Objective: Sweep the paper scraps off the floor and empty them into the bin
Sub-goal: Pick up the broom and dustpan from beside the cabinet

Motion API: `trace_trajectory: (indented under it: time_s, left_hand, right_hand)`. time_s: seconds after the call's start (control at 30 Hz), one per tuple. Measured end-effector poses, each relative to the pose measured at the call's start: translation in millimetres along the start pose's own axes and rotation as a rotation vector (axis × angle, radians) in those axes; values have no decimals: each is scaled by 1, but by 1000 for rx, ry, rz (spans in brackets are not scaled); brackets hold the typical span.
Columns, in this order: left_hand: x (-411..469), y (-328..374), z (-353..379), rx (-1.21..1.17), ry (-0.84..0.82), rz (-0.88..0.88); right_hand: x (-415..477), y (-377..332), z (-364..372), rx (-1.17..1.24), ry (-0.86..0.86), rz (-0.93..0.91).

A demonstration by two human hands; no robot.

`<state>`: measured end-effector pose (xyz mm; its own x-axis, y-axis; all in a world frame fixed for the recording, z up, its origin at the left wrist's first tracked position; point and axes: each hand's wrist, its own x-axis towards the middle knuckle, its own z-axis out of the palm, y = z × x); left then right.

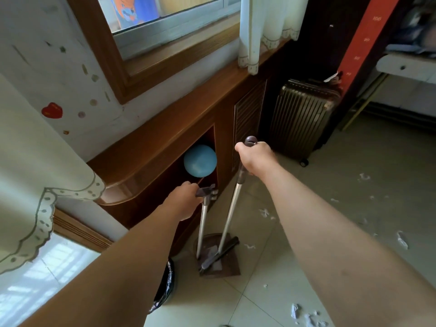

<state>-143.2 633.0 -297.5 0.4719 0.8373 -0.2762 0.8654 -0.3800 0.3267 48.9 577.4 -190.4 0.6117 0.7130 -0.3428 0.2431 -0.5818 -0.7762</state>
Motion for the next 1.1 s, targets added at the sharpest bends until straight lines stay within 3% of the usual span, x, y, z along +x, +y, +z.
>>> trace_trajectory:
  time_s: [0.13,0.27,0.47,0.67,0.8,1.1]
  left_hand:
    - [-21,-2,-13,-34,7,-21]
    - [-53,-5,-23,-86,26,-33]
    - [-124,-8,-28,-344,32,-104]
    - [-191,-20,-17,-278,64,-42]
    - [-227,-13,-13,-213,73,-19]
    - [-270,-3,4,-229,12,12]
  right_hand:
    - [-36,-13,-27,266,-190,127]
    - [-75,-21,-46,267,-221,115]
    - [-155,-25,-65,418,-103,26]
    - [-234,27,-52,488,-52,220]
    - [-276,62,-44,725,-12,252]
    - [-318,129,-37,823,25,359]
